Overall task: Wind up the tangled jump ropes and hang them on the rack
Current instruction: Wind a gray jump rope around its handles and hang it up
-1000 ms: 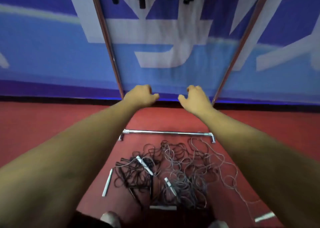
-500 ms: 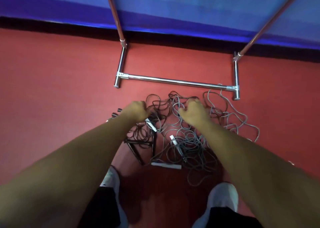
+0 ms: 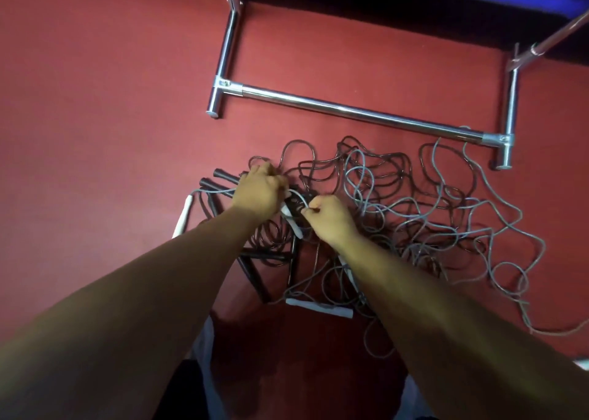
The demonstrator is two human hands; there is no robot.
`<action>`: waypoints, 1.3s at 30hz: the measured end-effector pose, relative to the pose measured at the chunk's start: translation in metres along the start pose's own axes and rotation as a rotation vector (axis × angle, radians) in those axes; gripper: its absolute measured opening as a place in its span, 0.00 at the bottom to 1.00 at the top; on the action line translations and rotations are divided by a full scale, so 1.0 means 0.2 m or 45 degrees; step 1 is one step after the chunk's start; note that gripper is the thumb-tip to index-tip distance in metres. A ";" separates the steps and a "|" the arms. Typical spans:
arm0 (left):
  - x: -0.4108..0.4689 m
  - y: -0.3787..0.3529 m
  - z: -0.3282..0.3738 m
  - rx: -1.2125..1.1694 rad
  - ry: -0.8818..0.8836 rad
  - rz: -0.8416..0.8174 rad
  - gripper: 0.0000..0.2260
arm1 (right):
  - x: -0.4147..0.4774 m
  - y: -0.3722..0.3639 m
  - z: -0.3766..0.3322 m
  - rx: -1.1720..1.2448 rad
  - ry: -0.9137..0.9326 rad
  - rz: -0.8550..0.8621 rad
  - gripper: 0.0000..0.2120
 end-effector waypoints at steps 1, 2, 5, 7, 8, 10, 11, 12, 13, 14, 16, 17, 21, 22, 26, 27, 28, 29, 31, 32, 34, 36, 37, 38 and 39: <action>0.00 0.02 -0.01 -0.048 0.009 0.056 0.11 | 0.00 -0.01 0.01 0.060 -0.006 -0.012 0.13; -0.01 0.05 -0.03 -0.142 0.022 0.090 0.08 | 0.00 0.00 0.00 0.144 -0.015 -0.015 0.13; -0.02 0.18 -0.04 -0.535 0.017 -0.023 0.04 | -0.04 0.11 -0.10 0.338 -0.018 -0.001 0.11; -0.03 0.35 -0.01 -0.636 -0.033 -0.049 0.05 | -0.11 0.22 -0.25 0.384 0.035 -0.033 0.09; -0.04 0.46 0.01 -0.677 -0.051 -0.023 0.06 | -0.15 0.29 -0.34 0.426 0.069 -0.047 0.08; -0.08 0.69 0.05 -0.755 -0.099 0.049 0.09 | -0.23 0.42 -0.51 0.500 0.143 -0.055 0.09; -0.11 0.81 0.07 -0.762 -0.124 0.088 0.08 | -0.28 0.49 -0.59 0.503 0.187 -0.053 0.09; -0.15 0.92 0.08 -0.745 -0.136 0.125 0.07 | -0.34 0.55 -0.68 0.487 0.223 -0.046 0.09; -0.21 1.02 0.09 -0.726 -0.144 0.164 0.06 | -0.42 0.62 -0.77 0.474 0.259 -0.038 0.08; -0.28 1.14 0.10 -0.707 -0.155 0.201 0.05 | -0.51 0.69 -0.86 0.448 0.305 -0.030 0.07; -0.38 1.30 0.11 -0.719 -0.167 0.251 0.06 | -0.65 0.79 -1.00 0.394 0.365 -0.046 0.06; -0.47 1.40 0.12 -0.720 -0.176 0.301 0.06 | -0.75 0.85 -1.06 0.356 0.390 -0.037 0.06; -0.82 1.75 0.22 -0.737 -0.276 0.498 0.05 | -1.12 1.02 -1.23 0.172 0.488 0.056 0.08; -0.90 1.81 0.24 -0.738 -0.285 0.554 0.05 | -1.21 1.05 -1.26 0.187 0.504 0.082 0.08; -1.13 1.90 0.29 -0.749 -0.278 0.661 0.05 | -1.52 1.13 -1.35 0.429 0.512 0.117 0.04; -1.15 1.88 0.29 -0.767 -0.259 0.653 0.04 | -1.60 1.14 -1.39 0.473 0.533 0.128 0.02; -1.17 1.87 0.30 -0.774 -0.238 0.665 0.01 | -1.66 1.16 -1.42 0.522 0.559 0.149 0.02; -1.19 1.86 0.31 -0.779 -0.190 0.698 0.04 | -1.72 1.18 -1.45 0.581 0.578 0.172 0.06; -1.27 1.83 0.35 -0.920 -0.141 0.734 0.10 | -1.81 1.21 -1.48 0.716 0.574 0.201 0.11; -1.31 1.80 0.39 -1.050 -0.203 0.661 0.14 | -1.84 1.21 -1.48 0.783 0.547 0.201 0.10; -1.40 1.73 0.56 -1.213 -0.518 0.310 0.19 | -1.87 1.21 -1.47 0.947 0.461 0.150 0.06; -1.50 1.64 0.72 -1.203 -0.765 -0.029 0.17 | -1.88 1.21 -1.46 1.098 0.447 0.103 0.07; -1.52 1.61 0.76 -1.191 -0.810 -0.115 0.13 | -1.88 1.23 -1.45 1.119 0.469 0.111 0.08; -1.53 1.61 0.79 -1.197 -0.821 -0.145 0.08 | -1.88 1.24 -1.45 1.089 0.508 0.136 0.08; -1.53 1.61 0.79 -1.222 -0.804 -0.149 0.04 | -1.88 1.26 -1.44 0.983 0.562 0.182 0.09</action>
Point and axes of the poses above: each hand's wrist, its own x-axis towards the middle knuckle, its own y-axis out of the back of the hand, z = x × y, the point moved 7 cm from there along x, towards the middle knuckle, and after that the axes turned 15 degrees about x, right-handed, at the moved point
